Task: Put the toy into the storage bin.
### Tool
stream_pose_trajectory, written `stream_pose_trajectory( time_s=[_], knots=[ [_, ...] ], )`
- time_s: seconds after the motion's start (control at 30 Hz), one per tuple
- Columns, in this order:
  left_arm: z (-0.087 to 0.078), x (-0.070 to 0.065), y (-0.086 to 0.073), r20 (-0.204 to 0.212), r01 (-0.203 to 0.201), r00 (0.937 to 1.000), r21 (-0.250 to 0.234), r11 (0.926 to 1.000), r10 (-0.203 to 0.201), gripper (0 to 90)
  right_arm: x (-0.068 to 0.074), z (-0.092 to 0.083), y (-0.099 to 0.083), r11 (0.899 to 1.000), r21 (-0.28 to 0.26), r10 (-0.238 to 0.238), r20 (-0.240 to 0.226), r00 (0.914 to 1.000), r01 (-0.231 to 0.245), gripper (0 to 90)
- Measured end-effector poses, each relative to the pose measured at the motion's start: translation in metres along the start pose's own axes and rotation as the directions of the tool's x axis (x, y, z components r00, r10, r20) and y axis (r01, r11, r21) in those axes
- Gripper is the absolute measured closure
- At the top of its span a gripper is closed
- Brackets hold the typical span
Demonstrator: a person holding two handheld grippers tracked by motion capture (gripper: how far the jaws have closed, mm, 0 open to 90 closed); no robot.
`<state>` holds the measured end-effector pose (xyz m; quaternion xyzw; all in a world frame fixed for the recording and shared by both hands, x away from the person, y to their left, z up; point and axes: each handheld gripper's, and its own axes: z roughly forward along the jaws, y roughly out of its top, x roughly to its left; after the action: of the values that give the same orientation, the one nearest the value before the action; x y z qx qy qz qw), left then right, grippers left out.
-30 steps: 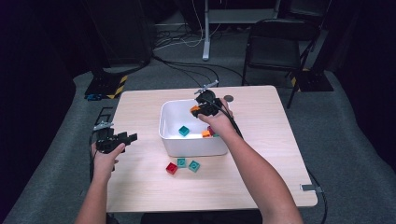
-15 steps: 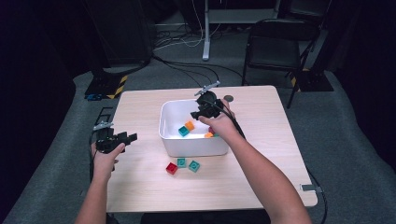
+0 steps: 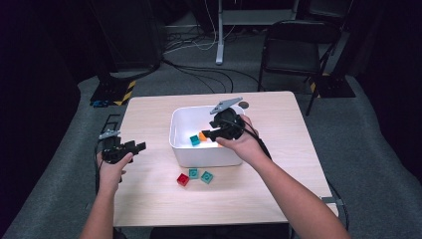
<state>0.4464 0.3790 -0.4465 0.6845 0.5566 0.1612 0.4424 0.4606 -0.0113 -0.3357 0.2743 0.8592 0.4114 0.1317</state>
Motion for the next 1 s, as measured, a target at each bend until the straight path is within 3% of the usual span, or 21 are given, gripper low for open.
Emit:
stream_pose_trajectory(
  time_s=[0.2, 0.37, 0.5, 0.73, 1.0],
  knots=[
    [0.0, -0.001, 0.0, -0.001, -0.002, 1.0, 0.002, 1.0, 0.002, 40.4, 0.019, -0.02, -0.012, 0.998, -0.044, -0.045, -0.025, 0.9987, 0.044, 53.7],
    [0.0, -0.001, 0.0, -0.001, -0.004, 1.0, 0.002, 1.0, 0.004, 40.4, 0.033, -0.024, -0.033, 0.997, -0.058, -0.051, -0.045, 0.9977, 0.049, 53.8],
    [0.0, 0.0, 0.0, -0.001, 0.001, 1.0, 0.001, 1.0, -0.001, 40.4, 0.036, -0.024, -0.049, 0.998, -0.056, -0.041, -0.043, 0.9982, 0.039, 54.0],
    [0.001, -0.001, -0.001, -0.004, -0.006, 1.0, 0.008, 1.0, 0.006, 40.4, 0.042, -0.014, -0.079, 0.999, -0.032, -0.027, -0.038, 0.9989, 0.026, 54.3],
    [0.003, -0.003, -0.002, -0.008, -0.006, 0.9999, 0.014, 0.9999, 0.006, 40.4, 0.045, 0.012, -0.11, 1.0, -0.001, -0.013, -0.052, 0.9986, 0.013, 54.0]
  ],
)
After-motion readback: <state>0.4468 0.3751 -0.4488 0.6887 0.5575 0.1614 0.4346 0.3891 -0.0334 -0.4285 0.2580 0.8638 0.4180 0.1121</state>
